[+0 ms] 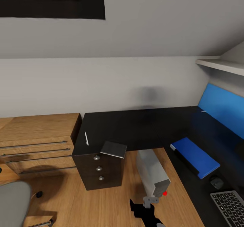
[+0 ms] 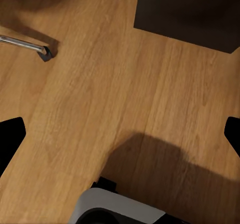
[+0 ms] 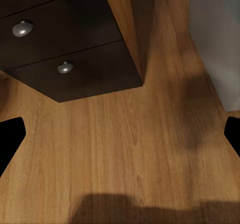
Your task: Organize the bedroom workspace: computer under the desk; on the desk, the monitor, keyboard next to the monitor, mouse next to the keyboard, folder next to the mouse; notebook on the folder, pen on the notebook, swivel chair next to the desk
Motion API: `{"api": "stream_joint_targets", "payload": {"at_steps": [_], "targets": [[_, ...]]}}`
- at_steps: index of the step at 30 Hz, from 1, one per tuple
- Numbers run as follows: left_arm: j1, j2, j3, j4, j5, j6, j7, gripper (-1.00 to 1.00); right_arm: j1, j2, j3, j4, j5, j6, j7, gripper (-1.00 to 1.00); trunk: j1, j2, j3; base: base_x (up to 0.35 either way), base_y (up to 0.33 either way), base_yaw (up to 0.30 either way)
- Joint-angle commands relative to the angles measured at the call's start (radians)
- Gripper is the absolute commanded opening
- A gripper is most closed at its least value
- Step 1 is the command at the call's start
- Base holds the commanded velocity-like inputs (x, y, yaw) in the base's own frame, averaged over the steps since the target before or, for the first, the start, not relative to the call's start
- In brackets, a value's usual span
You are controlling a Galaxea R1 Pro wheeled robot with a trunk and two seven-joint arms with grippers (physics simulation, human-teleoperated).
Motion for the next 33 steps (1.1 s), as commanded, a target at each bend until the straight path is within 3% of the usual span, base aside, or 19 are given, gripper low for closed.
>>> {"api": "stream_joint_targets", "payload": {"at_steps": [1, 13, 33], "targets": [[-0.001, 0.001, -0.008, -0.004, 0.003, -0.005, 0.007, 1.0, -0.001, -0.001, 0.007, 0.001, -0.011, -0.006, -0.001, 1.0, 0.004, -0.009, -0.005, 0.0, 0.0, 0.0], [-0.001, 0.003, -0.008, -0.004, 0.004, -0.011, 0.008, 1.0, -0.002, 0.001, 0.007, 0.006, -0.012, -0.007, -0.002, 1.0, 0.05, -0.093, -0.043, -0.021, 0.0, 0.0], [-0.001, 0.002, -0.008, -0.004, 0.004, -0.009, 0.008, 1.0, -0.001, 0.002, 0.007, 0.01, -0.012, -0.007, -0.002, 1.0, 0.127, -0.233, -0.106, -0.249, 0.13, 0.0]]}}
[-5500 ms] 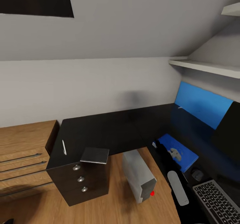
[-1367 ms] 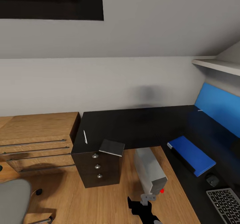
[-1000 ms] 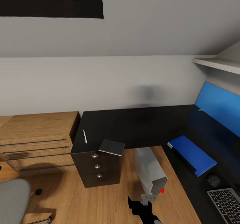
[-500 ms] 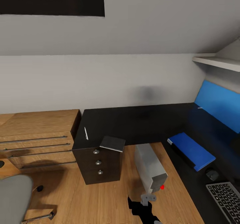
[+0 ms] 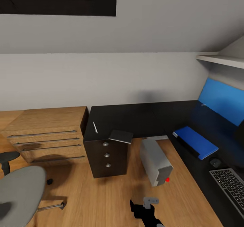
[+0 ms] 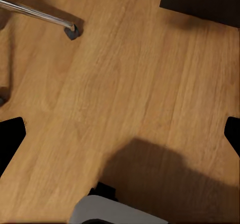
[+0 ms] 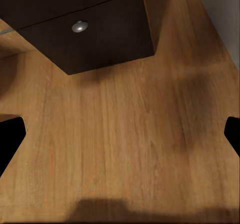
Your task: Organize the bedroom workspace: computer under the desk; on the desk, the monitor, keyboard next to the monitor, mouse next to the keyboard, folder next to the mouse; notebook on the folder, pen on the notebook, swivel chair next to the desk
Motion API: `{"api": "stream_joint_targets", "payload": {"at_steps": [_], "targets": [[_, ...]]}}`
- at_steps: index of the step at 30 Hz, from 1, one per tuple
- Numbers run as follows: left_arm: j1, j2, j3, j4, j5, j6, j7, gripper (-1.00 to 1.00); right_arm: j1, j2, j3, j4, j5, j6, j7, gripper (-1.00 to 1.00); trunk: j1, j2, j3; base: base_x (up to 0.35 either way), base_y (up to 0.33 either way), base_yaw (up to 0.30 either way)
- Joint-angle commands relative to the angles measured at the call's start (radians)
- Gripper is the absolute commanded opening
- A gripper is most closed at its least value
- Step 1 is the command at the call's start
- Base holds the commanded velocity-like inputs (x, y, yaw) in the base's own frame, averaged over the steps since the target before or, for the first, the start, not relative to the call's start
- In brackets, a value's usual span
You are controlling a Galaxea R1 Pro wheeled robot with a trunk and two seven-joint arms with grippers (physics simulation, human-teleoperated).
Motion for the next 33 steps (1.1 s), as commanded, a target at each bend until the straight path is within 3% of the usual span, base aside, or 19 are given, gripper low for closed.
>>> {"api": "stream_joint_targets", "payload": {"at_steps": [1, 4, 17, 27, 29, 33], "targets": [[-0.001, 0.001, -0.008, -0.004, 0.003, -0.005, 0.007, 1.0, -0.001, 0.0, 0.007, 0.001, -0.011, -0.006, -0.001, 1.0, 0.004, -0.008, -0.004, -0.141, 0.085, 0.0], [-0.002, 0.001, -0.008, -0.004, 0.003, -0.005, 0.007, 1.0, -0.001, 0.0, 0.007, 0.001, -0.011, -0.006, -0.001, 1.0, 0.015, -0.029, -0.014, -0.092, 0.055, 0.0], [-0.001, 0.0, -0.008, -0.004, 0.003, -0.009, 0.007, 1.0, -0.001, 0.0, 0.007, 0.008, -0.011, -0.012, -0.001, 1.0, 0.015, -0.029, -0.014, -0.021, 0.013, 0.0], [-0.002, -0.002, -0.008, -0.004, 0.004, 0.0, 0.007, 1.0, -0.002, 0.001, 0.008, 0.02, -0.011, -0.038, -0.001, 1.0, 0.054, -0.099, -0.045, 0.0, 0.0, 0.0], [-0.002, -0.003, -0.008, -0.004, 0.004, 0.022, 0.007, 1.0, -0.001, 0.0, 0.008, 0.02, -0.01, -0.04, -0.001, 1.0, 0.061, -0.113, -0.051, 0.0, 0.0, 0.0], [-0.002, -0.014, -0.008, -0.004, 0.002, 0.139, -0.002, 1.0, -0.001, -0.001, 0.007, 0.02, -0.009, -0.042, -0.001, 1.0, 0.077, -0.141, -0.064, 0.0, 0.0, 0.0]]}}
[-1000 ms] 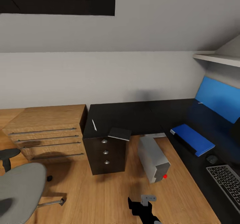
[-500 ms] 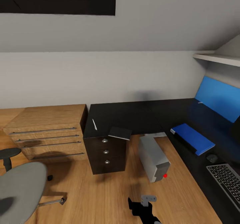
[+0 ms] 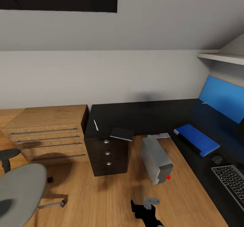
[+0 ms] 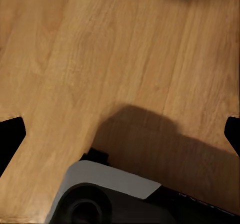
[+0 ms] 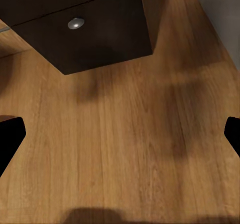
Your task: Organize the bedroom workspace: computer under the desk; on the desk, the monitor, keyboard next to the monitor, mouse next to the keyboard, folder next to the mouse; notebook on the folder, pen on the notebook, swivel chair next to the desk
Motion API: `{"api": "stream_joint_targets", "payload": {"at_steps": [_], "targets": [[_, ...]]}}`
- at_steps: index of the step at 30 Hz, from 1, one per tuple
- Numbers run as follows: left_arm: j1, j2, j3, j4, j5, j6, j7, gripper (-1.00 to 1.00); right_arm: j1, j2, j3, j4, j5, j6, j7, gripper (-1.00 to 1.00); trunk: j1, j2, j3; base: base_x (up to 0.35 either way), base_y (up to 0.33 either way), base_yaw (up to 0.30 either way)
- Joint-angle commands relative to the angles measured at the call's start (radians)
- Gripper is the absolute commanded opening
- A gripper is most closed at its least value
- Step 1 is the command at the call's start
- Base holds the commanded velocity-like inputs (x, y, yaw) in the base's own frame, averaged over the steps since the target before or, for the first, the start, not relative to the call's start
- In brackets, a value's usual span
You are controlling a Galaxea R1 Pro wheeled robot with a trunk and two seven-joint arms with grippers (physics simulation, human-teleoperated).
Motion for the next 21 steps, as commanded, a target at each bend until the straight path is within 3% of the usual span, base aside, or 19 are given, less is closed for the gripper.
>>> {"api": "stream_joint_targets", "payload": {"at_steps": [1, 8, 17, 21], "targets": [[-0.001, -0.004, -0.008, -0.004, 0.004, 0.019, 0.005, 1.0, -0.001, -0.001, 0.007, 0.001, -0.01, -0.006, -0.001, 1.0, 0.004, -0.008, -0.004, 0.0, 0.0, 0.0], [-0.001, -0.043, -0.008, 0.045, 0.002, 0.125, 0.002, 1.0, -0.002, -0.004, 0.001, -0.01, -0.013, -0.022, -0.004, 1.0, 0.031, -0.057, -0.026, 0.0, 0.0, 0.0], [-0.006, -0.059, -0.008, 0.114, 0.004, 0.113, 0.007, 1.0, -0.011, -0.008, -0.022, -0.038, -0.02, -0.024, -0.018, 1.0, 0.065, -0.12, -0.054, 0.0, 0.0, 0.0], [-0.041, -0.062, -0.008, 0.125, 0.004, 0.103, 0.01, 1.0, -0.037, -0.018, -0.049, -0.047, -0.022, -0.021, -0.029, 1.0, 0.081, -0.148, -0.067, 0.0, 0.0, 0.0]]}}
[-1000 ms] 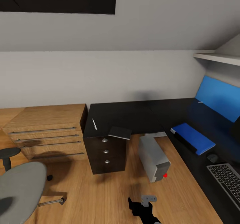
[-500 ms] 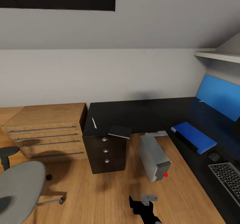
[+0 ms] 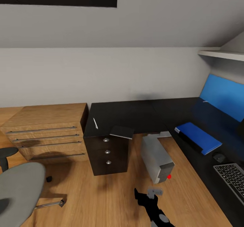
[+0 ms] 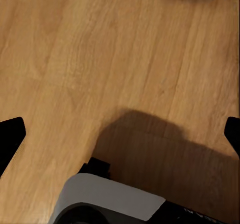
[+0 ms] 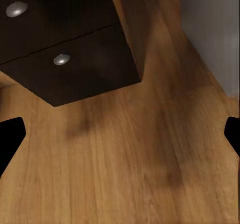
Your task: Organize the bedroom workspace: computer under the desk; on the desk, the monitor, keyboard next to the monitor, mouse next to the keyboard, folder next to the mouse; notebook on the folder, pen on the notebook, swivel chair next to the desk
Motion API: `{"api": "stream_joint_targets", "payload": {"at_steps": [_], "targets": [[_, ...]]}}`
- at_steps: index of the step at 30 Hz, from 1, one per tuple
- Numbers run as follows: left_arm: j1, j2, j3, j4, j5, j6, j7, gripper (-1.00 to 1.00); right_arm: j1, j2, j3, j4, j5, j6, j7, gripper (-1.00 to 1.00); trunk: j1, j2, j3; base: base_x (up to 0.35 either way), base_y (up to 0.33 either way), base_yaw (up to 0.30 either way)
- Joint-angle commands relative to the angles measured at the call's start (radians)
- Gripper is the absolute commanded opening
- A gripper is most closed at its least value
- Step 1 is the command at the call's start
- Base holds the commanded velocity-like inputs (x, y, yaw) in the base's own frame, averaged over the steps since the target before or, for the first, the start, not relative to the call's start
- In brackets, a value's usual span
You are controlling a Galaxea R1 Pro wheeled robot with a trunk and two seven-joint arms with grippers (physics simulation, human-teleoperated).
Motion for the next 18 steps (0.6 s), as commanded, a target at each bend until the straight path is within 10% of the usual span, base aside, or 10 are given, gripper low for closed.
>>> {"api": "stream_joint_targets", "payload": {"at_steps": [1, 12, 18], "targets": [[-0.015, -0.001, -0.008, -0.001, 0.004, -0.006, 0.007, 1.0, -0.012, -0.005, -0.001, -0.002, -0.011, -0.004, -0.005, 1.0, 0.004, -0.008, -0.004, 0.0, 0.0, 0.0], [-0.22, -0.012, -0.008, 0.003, 0.005, 0.021, 0.001, 1.0, -0.118, -0.037, -0.154, -0.027, -0.035, 0.103, 0.007, 1.0, 0.046, -0.085, -0.039, 0.0, 0.0, 0.0], [-0.29, -0.072, -0.01, 0.004, 0.001, 0.015, 0.002, 1.0, -0.16, -0.047, -0.241, -0.131, -0.064, 0.271, 0.05, 1.0, 0.069, -0.127, -0.058, 0.0, 0.0, 0.0]]}}
